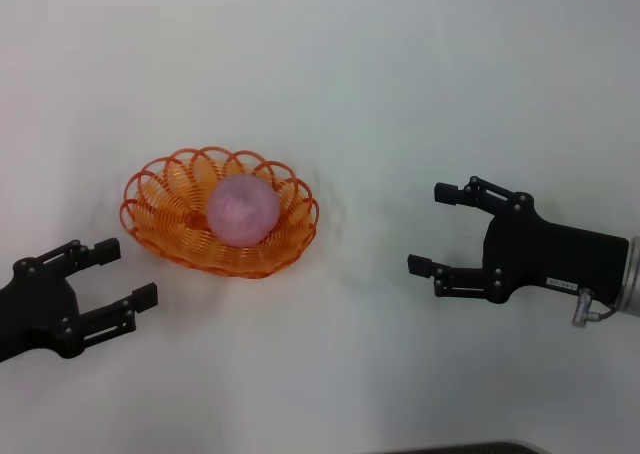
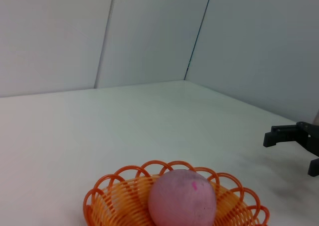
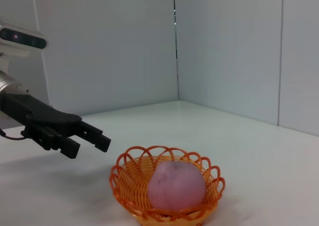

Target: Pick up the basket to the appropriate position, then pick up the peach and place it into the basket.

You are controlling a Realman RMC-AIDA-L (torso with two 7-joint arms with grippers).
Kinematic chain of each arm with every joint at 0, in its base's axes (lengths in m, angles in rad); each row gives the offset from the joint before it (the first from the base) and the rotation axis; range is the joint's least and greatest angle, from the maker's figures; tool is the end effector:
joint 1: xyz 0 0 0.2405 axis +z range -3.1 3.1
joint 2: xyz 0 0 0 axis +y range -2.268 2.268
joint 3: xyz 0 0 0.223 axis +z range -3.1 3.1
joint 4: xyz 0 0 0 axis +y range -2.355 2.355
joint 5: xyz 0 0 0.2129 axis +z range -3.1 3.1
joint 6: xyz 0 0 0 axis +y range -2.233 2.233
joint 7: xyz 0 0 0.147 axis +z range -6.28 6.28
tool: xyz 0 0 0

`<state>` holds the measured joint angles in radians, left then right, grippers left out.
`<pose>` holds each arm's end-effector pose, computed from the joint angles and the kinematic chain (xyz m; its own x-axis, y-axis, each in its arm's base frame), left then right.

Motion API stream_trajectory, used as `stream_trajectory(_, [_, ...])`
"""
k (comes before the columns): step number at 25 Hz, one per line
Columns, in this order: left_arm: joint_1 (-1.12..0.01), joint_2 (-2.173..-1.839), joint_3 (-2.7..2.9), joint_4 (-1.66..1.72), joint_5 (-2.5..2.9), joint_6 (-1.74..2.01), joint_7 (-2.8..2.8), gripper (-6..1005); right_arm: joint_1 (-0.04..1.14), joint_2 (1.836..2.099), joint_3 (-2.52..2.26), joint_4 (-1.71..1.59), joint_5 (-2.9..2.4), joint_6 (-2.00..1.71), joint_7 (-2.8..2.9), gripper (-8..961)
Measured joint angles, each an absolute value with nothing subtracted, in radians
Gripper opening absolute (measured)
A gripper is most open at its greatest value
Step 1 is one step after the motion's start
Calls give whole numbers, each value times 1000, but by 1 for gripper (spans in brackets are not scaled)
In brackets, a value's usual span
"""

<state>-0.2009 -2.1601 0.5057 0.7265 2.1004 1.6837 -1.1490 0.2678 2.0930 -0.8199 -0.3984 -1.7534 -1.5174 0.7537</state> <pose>-0.3145 0.2138 0.0117 0.7435 0.3905 0.5429 0.5736 -0.7897 -0.2174 0.2965 0.2298 -0.0327 0.8187 -0.1415 -0.5565 -0.3660 -0.8753 -0.3159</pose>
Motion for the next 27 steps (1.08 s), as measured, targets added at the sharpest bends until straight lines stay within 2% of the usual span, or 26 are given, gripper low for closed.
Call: stream_trajectory(27, [-210, -2154, 507, 732, 2124, 1663, -1149, 782, 273, 2091, -838, -397, -1784, -1498, 759, 956])
